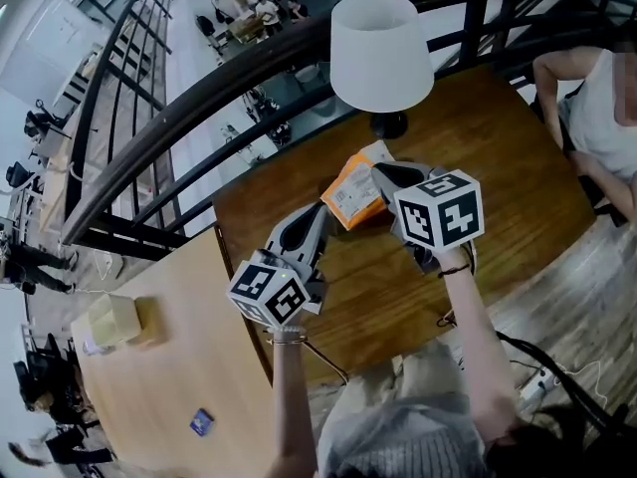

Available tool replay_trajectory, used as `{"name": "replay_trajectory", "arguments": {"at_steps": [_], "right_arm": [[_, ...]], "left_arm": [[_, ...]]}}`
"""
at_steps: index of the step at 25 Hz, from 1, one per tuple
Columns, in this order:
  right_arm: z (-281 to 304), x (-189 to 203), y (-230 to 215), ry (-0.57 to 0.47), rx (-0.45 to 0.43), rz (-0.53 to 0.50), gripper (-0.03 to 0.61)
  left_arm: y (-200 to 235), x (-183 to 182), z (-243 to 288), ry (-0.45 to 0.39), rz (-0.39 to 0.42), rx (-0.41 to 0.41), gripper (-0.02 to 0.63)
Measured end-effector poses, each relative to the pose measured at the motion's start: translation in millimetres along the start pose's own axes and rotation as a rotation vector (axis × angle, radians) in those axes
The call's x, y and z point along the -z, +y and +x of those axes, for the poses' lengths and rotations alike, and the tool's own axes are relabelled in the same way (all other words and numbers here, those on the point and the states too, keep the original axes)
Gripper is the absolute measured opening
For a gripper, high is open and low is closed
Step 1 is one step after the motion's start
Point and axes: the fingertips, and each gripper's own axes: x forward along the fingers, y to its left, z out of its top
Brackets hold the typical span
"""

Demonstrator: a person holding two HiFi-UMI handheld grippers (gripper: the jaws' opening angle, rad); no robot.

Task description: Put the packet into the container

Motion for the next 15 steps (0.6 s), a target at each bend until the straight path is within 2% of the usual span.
{"name": "replay_trajectory", "arguments": {"at_steps": [7,15], "right_arm": [[7.3,21.9,-7.0,-0.007,0.073,0.059,0.018],[14.8,46.1,-10.2,0.024,0.112,0.063,0.018]], "left_arm": [[4.7,10.1,1.8,0.041,0.001,0.047,0.005],[2.8,22.9,10.8,0.076,-0.013,0.087,0.006]]}}
